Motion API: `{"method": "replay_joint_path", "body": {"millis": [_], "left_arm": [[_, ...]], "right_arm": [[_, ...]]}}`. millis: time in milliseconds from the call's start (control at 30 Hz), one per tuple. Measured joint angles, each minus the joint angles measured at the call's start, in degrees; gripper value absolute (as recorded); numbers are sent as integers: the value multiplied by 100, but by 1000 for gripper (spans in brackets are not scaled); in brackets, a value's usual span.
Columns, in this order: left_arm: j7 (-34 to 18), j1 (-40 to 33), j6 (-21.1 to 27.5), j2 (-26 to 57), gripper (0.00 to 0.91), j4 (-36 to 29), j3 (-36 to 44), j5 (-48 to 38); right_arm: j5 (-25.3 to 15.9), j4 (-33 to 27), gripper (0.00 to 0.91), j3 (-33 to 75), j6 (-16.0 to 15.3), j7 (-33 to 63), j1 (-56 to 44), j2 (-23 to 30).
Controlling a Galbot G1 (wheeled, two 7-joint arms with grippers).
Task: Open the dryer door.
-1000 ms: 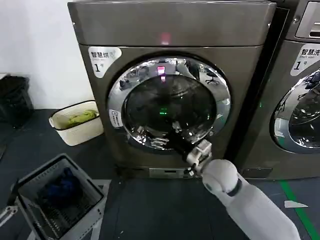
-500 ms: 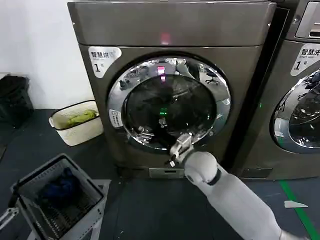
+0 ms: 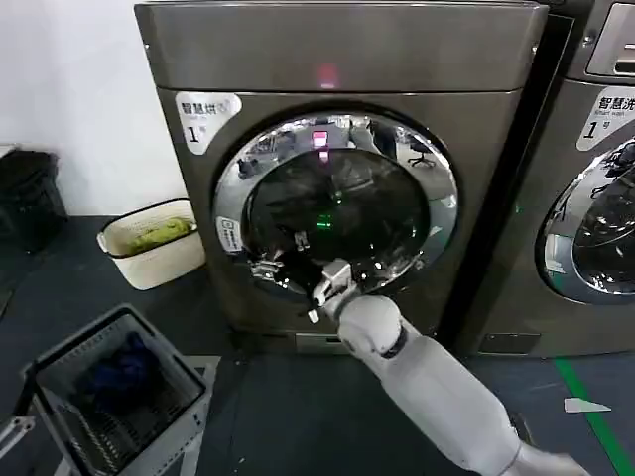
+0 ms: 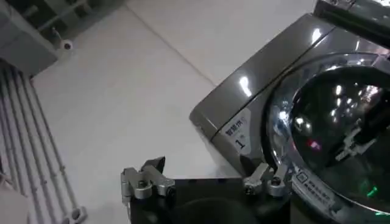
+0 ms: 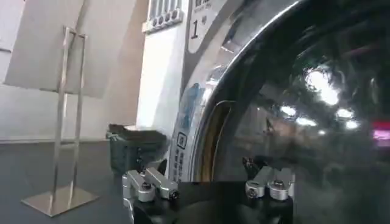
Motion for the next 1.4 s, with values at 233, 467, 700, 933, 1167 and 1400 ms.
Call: {"method": "replay_joint_path", "body": {"millis": [233,467,700,933,1167,1400], "left_arm": [[3,33,0,-20,907,0,0,0],[10,34,0,-45,907,-1,-1,2],[10,78,0,-55,907,-1,3,17],[11,111,0,-63,907,0,2,27],[10,122,0,-92,907,33,9,61],[11,139,0,-96,907,43,9,66]], "right_arm": [[-83,-223,907,-61,24,-23,101,189],[-166,-503,907,-106,68,-69,233,398],[-191,-847,907,-138,125,-230,363,563],[-192,-1177,907,-167,200,-446,493,690],[-183,-1459,907,-194,301,-696,600,760],[-168,-1675,907,-208,387,-927,723,778]]}}
